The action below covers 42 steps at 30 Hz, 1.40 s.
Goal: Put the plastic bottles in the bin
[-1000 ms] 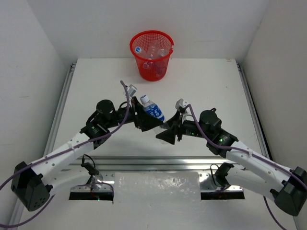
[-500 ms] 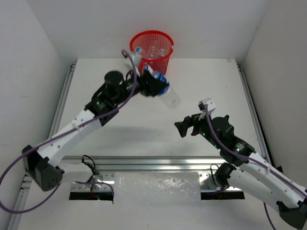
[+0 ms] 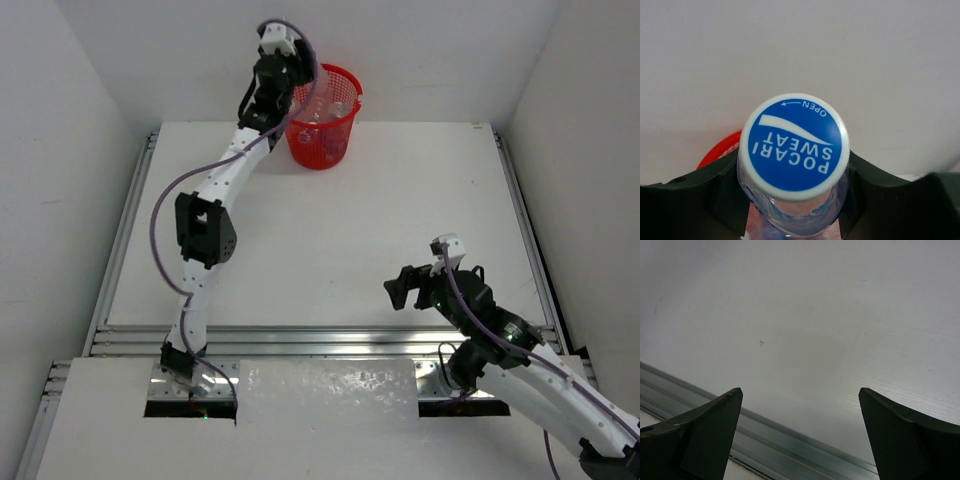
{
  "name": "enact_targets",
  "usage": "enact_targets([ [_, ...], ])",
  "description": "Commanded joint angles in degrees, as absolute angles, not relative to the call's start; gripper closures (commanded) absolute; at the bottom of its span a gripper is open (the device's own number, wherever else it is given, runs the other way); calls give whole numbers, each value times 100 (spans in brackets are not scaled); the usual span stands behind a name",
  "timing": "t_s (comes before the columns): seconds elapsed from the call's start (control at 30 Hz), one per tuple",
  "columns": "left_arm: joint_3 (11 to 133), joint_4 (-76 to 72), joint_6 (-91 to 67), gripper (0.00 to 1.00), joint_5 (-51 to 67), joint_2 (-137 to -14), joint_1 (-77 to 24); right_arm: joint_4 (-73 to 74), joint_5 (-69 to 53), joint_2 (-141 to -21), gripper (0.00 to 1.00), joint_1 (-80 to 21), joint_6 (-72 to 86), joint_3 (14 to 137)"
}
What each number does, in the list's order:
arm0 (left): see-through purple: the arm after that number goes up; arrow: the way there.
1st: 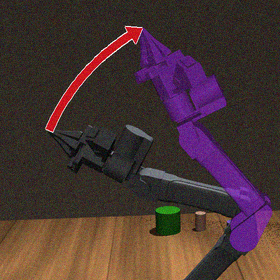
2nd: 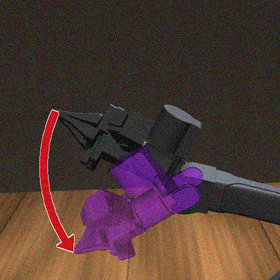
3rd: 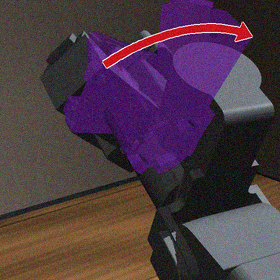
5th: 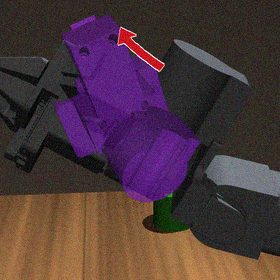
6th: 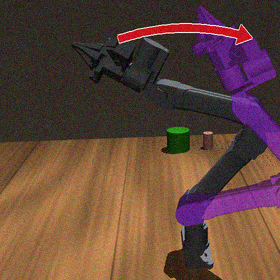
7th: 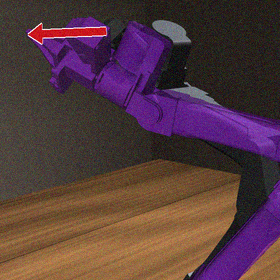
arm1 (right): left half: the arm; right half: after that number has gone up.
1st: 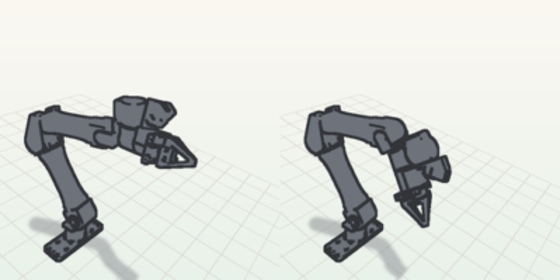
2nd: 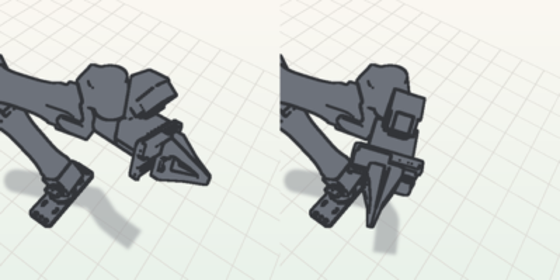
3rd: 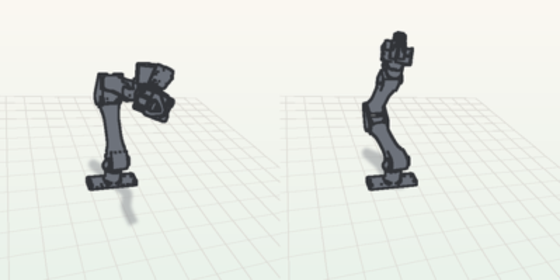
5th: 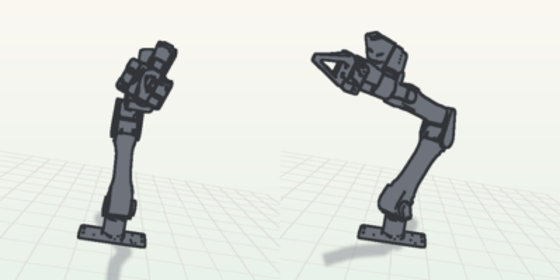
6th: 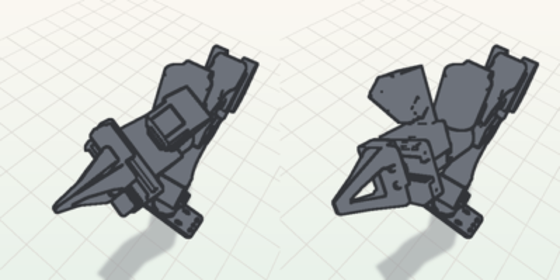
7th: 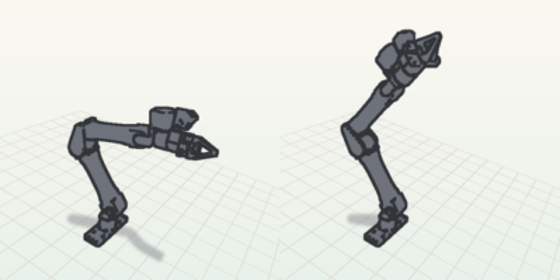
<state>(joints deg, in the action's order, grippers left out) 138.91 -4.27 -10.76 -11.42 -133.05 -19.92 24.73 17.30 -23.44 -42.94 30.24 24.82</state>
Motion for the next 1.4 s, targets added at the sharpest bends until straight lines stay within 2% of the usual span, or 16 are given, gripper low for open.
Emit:
enact_targets([
  [0.0,14138,-1820,-492,76,-1379,-13778,-1890,2444,1267,-2128,1,-4316,3243,2269],
  [0.03,14994,-1715,-553,71,-1232,-14347,-1846,2417,1213,-2092,1,-4315,3278,2224],
  [0.07,15064,-1879,-615,58,-1239,-14405,-1794,2373,1100,-2057,1,-4315,3313,2137],
  [0.13,14453,-2336,-851,44,-1152,-14213,-1714,2373,941,-2083,1,-4315,3357,2092],
  [0.17,14562,-2294,-879,29,-1160,-14273,-1688,2390,845,-2109,1,-4315,3384,2083],
  [0.23,14932,-2154,-958,12,-1090,-14414,-1600,2470,669,-2232,1,-4315,3428,2083],
  [0.27,14828,-2258,-967,6,-1046,-14344,-1574,2470,624,-2267,1,-4315,3480,2048],
  [0.33,14616,-2285,-1002,1,-985,-14204,-1494,2400,536,-2355,1,-4315,3507,1995],
  [0.5,14564,-2005,-984,0,-1072,-13880,-1433,2189,571,-2610,1,-4324,3560,1855],
  [0.63,14450,-733,-1045,0,-1422,-13010,-1433,2171,764,-2847,1,-4315,3464,2029],
  [0.77,12344,508,-1510,0,-1740,-10748,-1433,2434,1247,-2751,1,-4315,3270,2513],
  [0.9,10060,1614,-2117,0,-1425,-8758,-1441,2855,1730,-2716,1,-4307,3112,3136],
  [0.93,9011,1678,-2310,0,-1180,-7893,-1459,3126,1905,-2733,1,-4307,3068,3425],
  [1.0,7490,1705,-2434,0,-1020,-7018,-1494,3574,2170,-2751,1,-4307,3041,3813],
  [1.1,6062,1898,-2540,0,-1072,-5200,-1503,4251,2609,-2769,1,-4307,3059,4341],
  [1.37,4651,2900,-1697,0,-1361,-3421,-1503,4983,3278,-2076,1,-4307,2821,4659],
])
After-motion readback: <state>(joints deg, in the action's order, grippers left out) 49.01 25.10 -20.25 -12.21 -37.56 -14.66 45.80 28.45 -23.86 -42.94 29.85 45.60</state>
